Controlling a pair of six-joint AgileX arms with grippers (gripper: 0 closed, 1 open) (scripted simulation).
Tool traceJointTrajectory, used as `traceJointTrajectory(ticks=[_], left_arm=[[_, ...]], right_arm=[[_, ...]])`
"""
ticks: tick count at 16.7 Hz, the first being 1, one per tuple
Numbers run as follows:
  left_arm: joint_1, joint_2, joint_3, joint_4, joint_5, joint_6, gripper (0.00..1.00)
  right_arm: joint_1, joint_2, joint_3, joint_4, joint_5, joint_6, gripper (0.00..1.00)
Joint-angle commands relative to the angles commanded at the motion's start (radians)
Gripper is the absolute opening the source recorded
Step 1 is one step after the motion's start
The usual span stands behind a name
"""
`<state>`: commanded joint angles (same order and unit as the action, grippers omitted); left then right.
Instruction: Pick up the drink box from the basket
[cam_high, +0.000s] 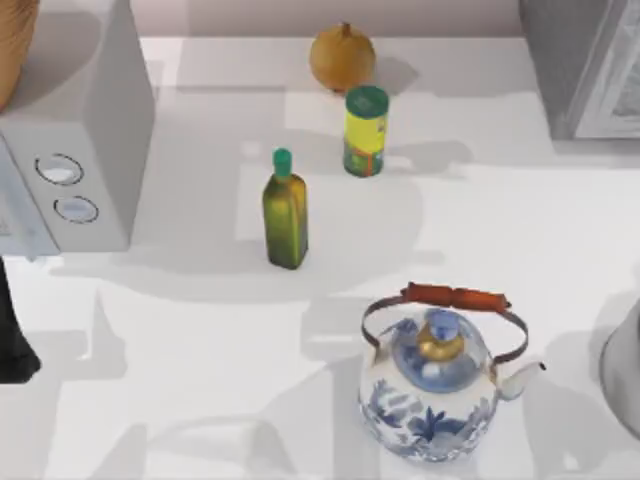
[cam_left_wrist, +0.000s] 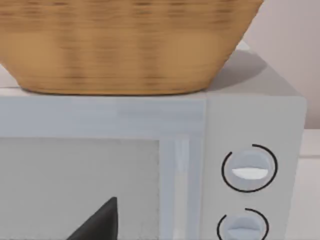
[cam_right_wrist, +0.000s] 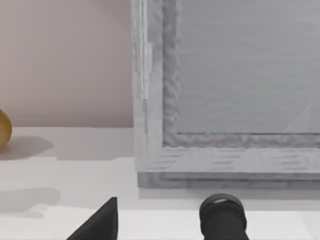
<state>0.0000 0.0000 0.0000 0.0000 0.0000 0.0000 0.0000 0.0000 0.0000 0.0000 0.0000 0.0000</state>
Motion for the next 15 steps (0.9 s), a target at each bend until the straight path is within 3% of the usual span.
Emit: traceJointTrajectory(ticks=[6, 15], left_arm=[[0.025, 0.099, 0.043, 0.025, 0.020, -0.002, 1.00], [0.149, 0.637, 0.389, 0.237, 0.141, 0.012, 1.00]], right_arm=[[0.000, 0.000, 0.000, 0.000, 0.000, 0.000, 1.00], [0.000, 0.000, 0.000, 0.000, 0.000, 0.000, 1.00]])
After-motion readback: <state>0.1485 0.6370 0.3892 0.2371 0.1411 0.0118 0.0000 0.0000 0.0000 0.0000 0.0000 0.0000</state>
